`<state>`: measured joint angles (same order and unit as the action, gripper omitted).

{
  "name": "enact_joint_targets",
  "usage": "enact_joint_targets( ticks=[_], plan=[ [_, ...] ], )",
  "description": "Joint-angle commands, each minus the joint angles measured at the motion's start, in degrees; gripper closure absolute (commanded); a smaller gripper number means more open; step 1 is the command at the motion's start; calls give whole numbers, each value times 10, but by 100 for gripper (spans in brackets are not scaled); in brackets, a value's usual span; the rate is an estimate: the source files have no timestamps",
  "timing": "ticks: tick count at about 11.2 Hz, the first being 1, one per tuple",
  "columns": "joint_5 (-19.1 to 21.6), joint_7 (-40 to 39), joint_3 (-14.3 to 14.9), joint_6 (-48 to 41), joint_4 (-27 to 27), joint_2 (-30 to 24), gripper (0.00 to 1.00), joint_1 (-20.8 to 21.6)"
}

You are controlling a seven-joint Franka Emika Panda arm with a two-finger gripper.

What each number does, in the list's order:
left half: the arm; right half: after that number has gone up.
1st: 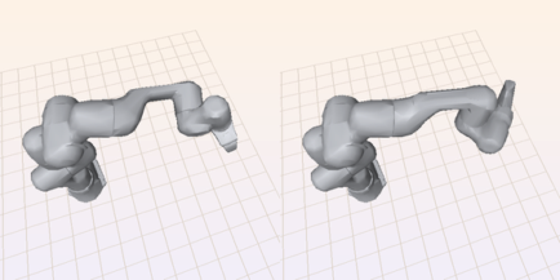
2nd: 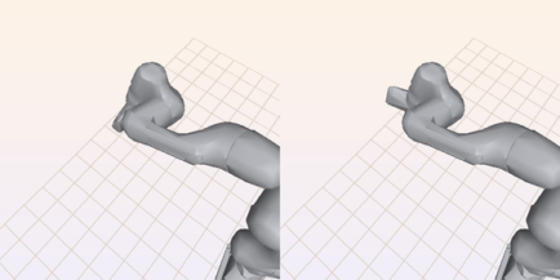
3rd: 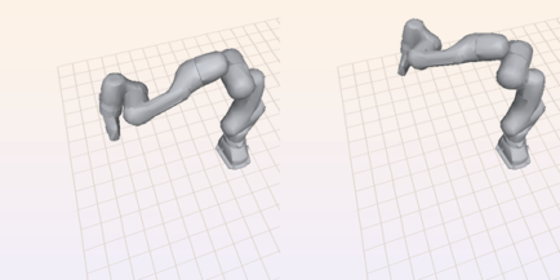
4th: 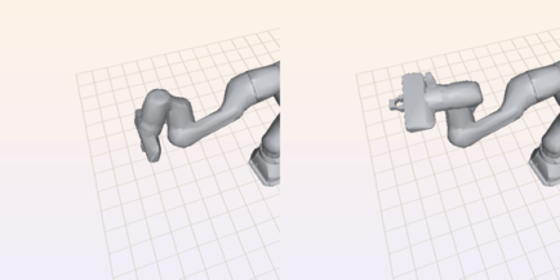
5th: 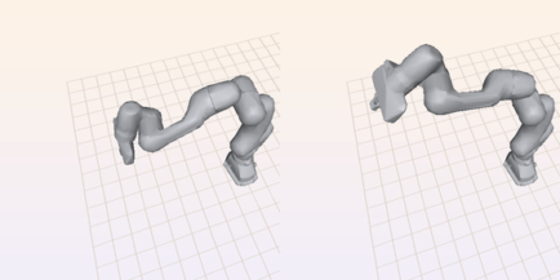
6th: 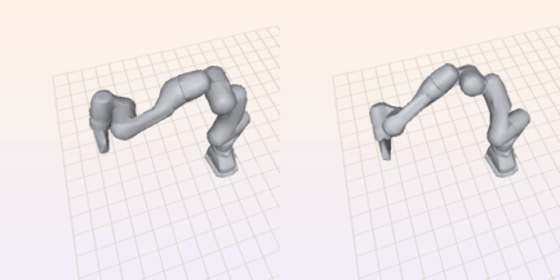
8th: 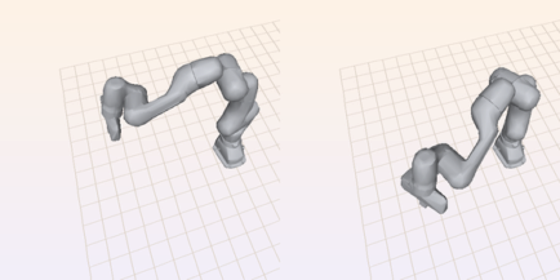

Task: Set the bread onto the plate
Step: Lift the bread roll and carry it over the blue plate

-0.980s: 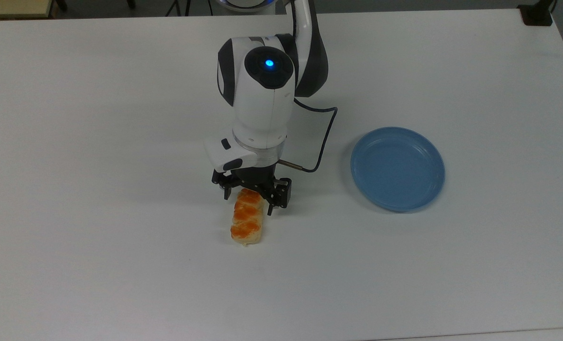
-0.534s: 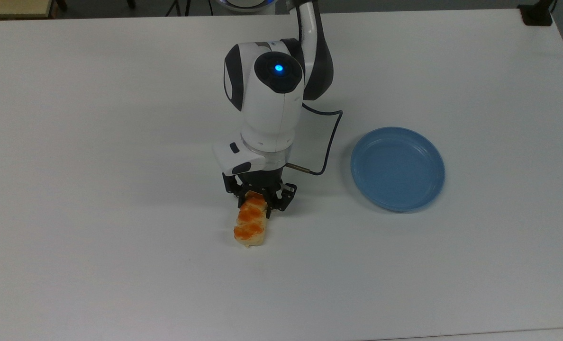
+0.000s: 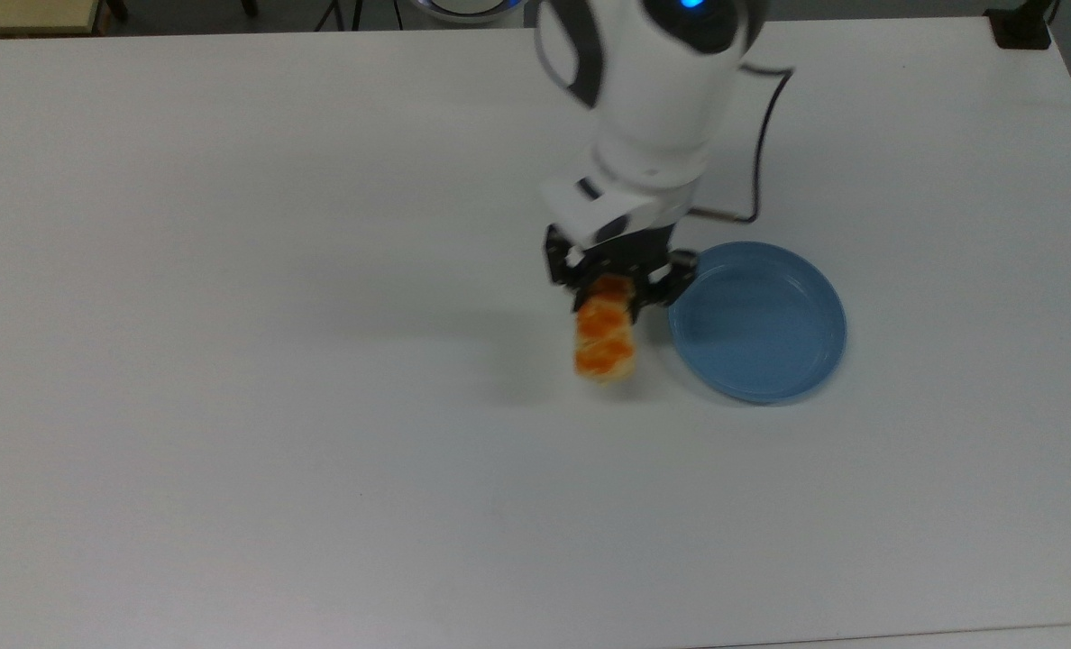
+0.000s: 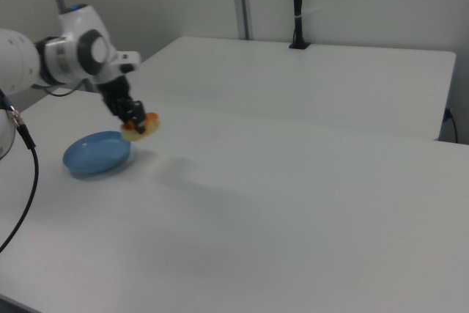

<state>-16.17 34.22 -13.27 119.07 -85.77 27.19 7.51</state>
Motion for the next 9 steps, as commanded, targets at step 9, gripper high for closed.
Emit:
enact_joint_targets(
  ticks=[9],
  plan=[
    [-34, 168, -23, 10, 24, 59, 46, 121]
  ],
)
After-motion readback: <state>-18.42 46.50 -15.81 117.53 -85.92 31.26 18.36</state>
